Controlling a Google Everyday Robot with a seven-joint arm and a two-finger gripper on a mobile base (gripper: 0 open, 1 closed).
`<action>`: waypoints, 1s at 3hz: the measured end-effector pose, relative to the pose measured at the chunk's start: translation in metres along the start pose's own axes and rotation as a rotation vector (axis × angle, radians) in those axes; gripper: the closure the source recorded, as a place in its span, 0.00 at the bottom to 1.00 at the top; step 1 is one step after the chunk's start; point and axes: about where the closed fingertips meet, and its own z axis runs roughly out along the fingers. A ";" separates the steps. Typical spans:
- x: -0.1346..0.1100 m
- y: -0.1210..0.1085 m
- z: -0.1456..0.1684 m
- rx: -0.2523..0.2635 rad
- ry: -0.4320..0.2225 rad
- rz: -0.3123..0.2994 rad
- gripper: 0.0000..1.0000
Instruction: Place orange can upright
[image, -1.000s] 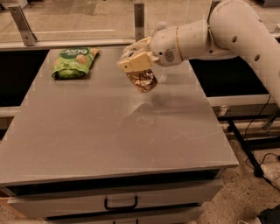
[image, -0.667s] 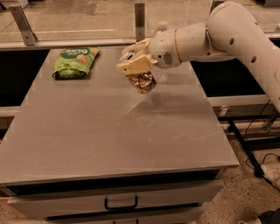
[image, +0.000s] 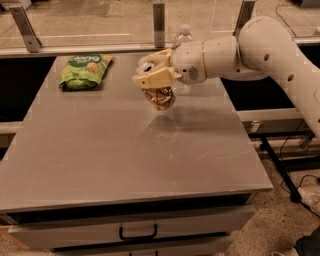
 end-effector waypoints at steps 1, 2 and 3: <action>0.003 0.009 -0.004 -0.034 -0.117 -0.009 1.00; 0.008 0.017 -0.011 -0.056 -0.197 -0.020 1.00; 0.015 0.023 -0.020 -0.081 -0.228 -0.014 0.82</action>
Offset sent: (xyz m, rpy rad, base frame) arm -0.0280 -0.0249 -0.0105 0.2710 -0.0614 0.1072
